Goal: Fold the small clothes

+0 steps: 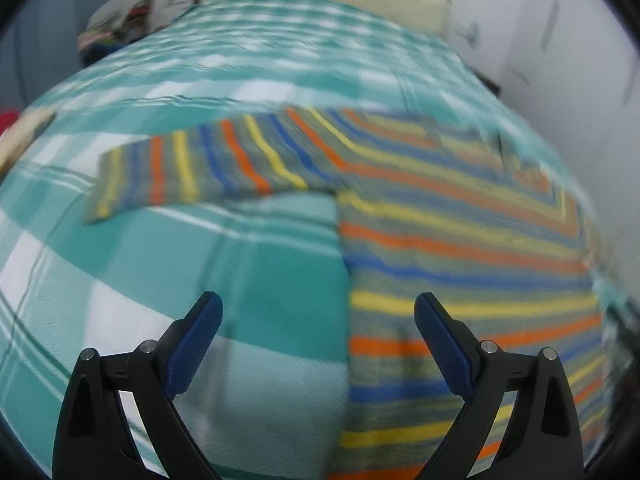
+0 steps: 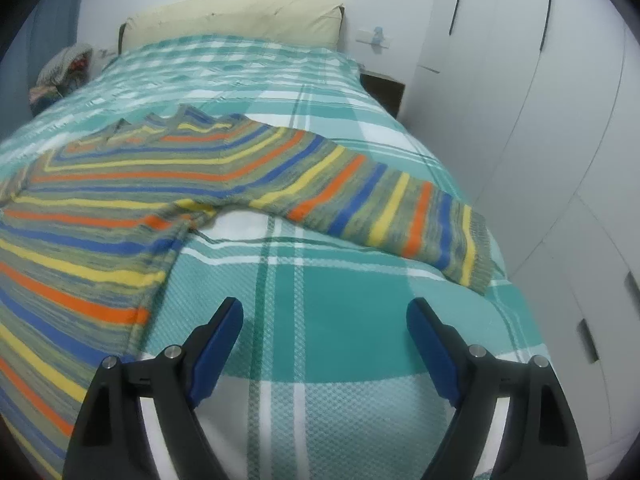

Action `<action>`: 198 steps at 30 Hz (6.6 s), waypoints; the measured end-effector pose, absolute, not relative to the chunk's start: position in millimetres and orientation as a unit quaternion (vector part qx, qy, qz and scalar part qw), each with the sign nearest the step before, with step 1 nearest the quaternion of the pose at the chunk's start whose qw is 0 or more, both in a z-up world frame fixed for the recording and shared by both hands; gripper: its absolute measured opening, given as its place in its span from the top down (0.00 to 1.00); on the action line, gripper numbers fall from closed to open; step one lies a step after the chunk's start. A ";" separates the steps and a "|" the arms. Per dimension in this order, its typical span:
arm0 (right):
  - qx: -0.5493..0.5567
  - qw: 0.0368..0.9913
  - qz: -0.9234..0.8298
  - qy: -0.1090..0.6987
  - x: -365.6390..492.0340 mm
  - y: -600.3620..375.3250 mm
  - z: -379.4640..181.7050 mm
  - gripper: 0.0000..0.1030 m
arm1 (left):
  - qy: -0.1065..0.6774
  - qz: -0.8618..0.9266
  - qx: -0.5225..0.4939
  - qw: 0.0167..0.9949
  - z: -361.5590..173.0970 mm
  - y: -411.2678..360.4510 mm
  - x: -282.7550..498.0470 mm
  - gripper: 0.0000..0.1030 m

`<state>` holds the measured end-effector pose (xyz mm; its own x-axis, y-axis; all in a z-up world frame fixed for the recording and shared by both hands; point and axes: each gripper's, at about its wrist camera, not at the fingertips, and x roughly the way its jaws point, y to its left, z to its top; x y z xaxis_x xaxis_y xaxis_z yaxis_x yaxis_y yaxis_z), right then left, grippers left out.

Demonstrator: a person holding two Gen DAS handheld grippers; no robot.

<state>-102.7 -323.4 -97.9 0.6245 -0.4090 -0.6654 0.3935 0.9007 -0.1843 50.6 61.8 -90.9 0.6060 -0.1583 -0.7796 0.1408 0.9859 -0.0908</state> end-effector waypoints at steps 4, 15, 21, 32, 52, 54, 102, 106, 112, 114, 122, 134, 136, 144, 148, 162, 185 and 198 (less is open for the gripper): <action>-0.029 0.895 -0.224 0.384 -99.2 -318.0 -108.8 0.14 | 0.451 -0.076 0.027 0.889 -113.9 47.4 51.2 0.02; -0.016 0.889 -0.229 0.395 -96.5 -324.0 -119.3 0.05 | 0.456 -0.072 0.033 0.886 -120.6 46.2 49.6 0.00; -0.014 0.889 -0.230 0.396 -96.0 -324.8 -120.3 0.03 | 0.458 -0.068 0.032 0.886 -121.5 45.5 50.2 0.00; -0.014 0.889 -0.230 0.396 -95.5 -326.1 -121.2 0.03 | 0.463 -0.075 0.014 0.883 -122.8 49.6 51.5 0.00; -0.014 0.889 -0.230 0.396 -95.3 -326.5 -121.1 0.02 | 0.462 -0.076 0.013 0.883 -123.0 49.6 50.7 0.00; -0.014 0.889 -0.230 0.396 -95.2 -326.5 -121.2 0.02 | 0.462 -0.076 0.013 0.883 -123.0 49.6 50.6 0.00; -0.008 0.888 -0.231 0.397 -96.3 -327.7 -124.0 0.01 | 0.453 -0.069 0.024 0.889 -117.9 47.1 47.1 0.00; -0.007 0.888 -0.230 0.398 -96.3 -328.2 -123.5 0.01 | 0.442 -0.070 0.032 0.894 -108.0 45.3 41.8 0.01; 0.014 0.896 -0.203 0.394 -100.5 -347.3 -92.2 0.01 | 0.371 -0.089 0.027 0.924 -55.2 57.0 18.7 0.01; 0.014 0.903 -0.217 0.371 -104.8 -372.2 -68.3 0.01 | 0.348 -0.082 0.020 0.934 -43.7 64.4 11.2 0.01; 0.308 0.856 -0.180 0.373 -107.1 -524.8 -75.0 0.16 | 0.352 -0.056 0.021 0.934 -61.6 74.2 21.7 0.01; 0.414 0.811 -0.168 0.377 -83.6 -564.1 -114.7 0.96 | 0.378 -0.044 0.032 0.924 -80.0 70.1 23.3 0.01; 0.400 0.821 -0.179 0.366 -83.5 -562.2 -96.7 0.96 | 0.375 -0.045 0.031 0.925 -78.6 69.1 23.1 0.01; 0.255 0.904 -0.059 0.337 2.1 -435.8 45.6 0.96 | 0.368 -0.046 0.018 0.929 -70.2 70.4 25.8 0.01; 0.220 0.908 0.024 0.356 67.4 -350.7 62.3 0.96 | 0.369 -0.042 0.010 0.928 -69.9 75.7 25.4 0.01; 0.126 0.919 0.010 0.375 92.8 -213.5 -6.7 0.30 | 0.370 -0.037 -0.016 0.928 -64.5 90.7 31.8 0.01; -0.092 0.932 -0.217 0.276 -48.7 -172.5 35.9 0.13 | 0.357 -0.027 0.031 0.933 -70.0 72.9 24.3 0.01; -0.107 0.926 -0.232 0.279 -47.9 -171.5 30.4 0.13 | 0.362 -0.029 0.040 0.931 -68.8 71.0 25.6 0.01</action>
<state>-47.9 -171.5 30.4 0.7365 -0.4892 -0.4672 0.3695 0.8695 -0.3279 25.6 71.0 -68.8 0.7356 -0.0254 -0.6770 0.0838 0.9950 0.0537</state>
